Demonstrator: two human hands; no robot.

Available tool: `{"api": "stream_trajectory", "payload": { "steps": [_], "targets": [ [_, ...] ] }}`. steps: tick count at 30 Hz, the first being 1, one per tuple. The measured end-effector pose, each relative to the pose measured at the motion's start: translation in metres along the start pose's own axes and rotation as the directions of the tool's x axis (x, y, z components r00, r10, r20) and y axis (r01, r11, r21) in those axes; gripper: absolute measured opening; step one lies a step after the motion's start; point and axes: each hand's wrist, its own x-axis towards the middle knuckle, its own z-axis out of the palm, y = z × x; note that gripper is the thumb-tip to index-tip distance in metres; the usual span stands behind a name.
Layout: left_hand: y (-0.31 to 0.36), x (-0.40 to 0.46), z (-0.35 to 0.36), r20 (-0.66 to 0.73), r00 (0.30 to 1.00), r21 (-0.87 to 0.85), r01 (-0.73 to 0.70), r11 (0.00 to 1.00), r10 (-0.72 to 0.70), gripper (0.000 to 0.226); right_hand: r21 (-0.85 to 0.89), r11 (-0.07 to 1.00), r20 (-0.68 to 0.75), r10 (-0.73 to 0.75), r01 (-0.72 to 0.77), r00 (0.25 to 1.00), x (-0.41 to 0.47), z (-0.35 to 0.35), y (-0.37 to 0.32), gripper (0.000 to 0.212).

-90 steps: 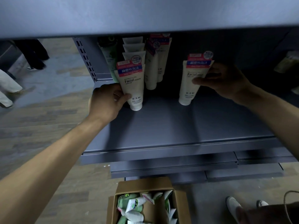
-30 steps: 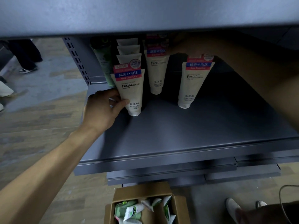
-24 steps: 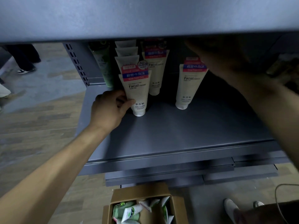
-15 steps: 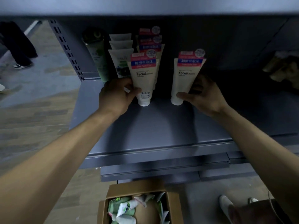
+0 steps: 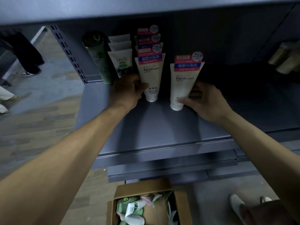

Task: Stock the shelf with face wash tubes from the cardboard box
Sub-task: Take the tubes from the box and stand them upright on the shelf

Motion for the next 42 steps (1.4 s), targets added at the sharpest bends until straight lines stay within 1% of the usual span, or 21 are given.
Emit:
{"api": "stream_trajectory", "payload": {
  "steps": [12, 19, 23, 25, 28, 31, 33, 35, 39, 42],
  "targets": [
    [-0.003, 0.008, 0.005, -0.001, 1.0, 0.037, -0.007, 0.999, 0.007, 0.026, -0.012, 1.0, -0.03, 0.019, -0.019, 0.999, -0.017, 0.01, -0.008, 0.047],
    [-0.002, 0.004, 0.001, 0.018, 1.0, 0.053, 0.011, 0.999, -0.012, 0.029, 0.021, 1.0, 0.014, 0.023, -0.024, 1.0, -0.023, 0.023, -0.018, 0.044],
    [0.0, -0.005, -0.005, 0.005, 1.0, 0.067, 0.013, 0.998, -0.013, 0.03, 0.059, 0.998, 0.031, 0.018, -0.02, 0.999, -0.023, 0.035, -0.025, 0.043],
    [-0.003, -0.009, -0.011, 0.001, 1.0, 0.109, 0.031, 0.994, -0.031, 0.031, 0.067, 0.998, 0.042, 0.011, -0.014, 0.999, -0.019, 0.04, -0.029, 0.043],
    [-0.011, -0.015, -0.018, 0.009, 0.998, 0.228, 0.052, 0.972, -0.056, 0.034, 0.048, 0.999, 0.057, -0.013, 0.01, 0.998, -0.01, 0.046, -0.032, 0.043],
    [-0.018, -0.025, -0.025, 0.044, 0.994, 0.271, 0.084, 0.959, -0.099, 0.037, 0.014, 1.0, 0.049, -0.027, 0.027, 0.998, -0.001, 0.053, -0.036, 0.045],
    [-0.02, -0.034, -0.032, 0.056, 0.995, 0.299, 0.066, 0.952, -0.087, 0.034, -0.001, 0.999, 0.04, -0.039, 0.039, 0.998, 0.003, 0.056, -0.038, 0.047],
    [-0.02, -0.045, -0.039, 0.03, 0.997, 0.297, 0.059, 0.953, -0.071, 0.029, -0.004, 1.0, 0.038, -0.03, 0.03, 0.999, 0.005, 0.057, -0.04, 0.049],
    [-0.021, -0.075, -0.049, -0.042, 0.994, 0.255, 0.108, 0.961, -0.101, 0.022, -0.026, 1.0, 0.054, -0.006, 0.007, 0.999, 0.007, 0.056, -0.041, 0.049],
    [-0.026, -0.09, -0.051, -0.02, 0.991, 0.279, 0.135, 0.951, -0.134, 0.017, -0.033, 0.999, 0.058, 0.007, -0.005, 0.998, 0.008, 0.056, -0.043, 0.049]
  ]
}}
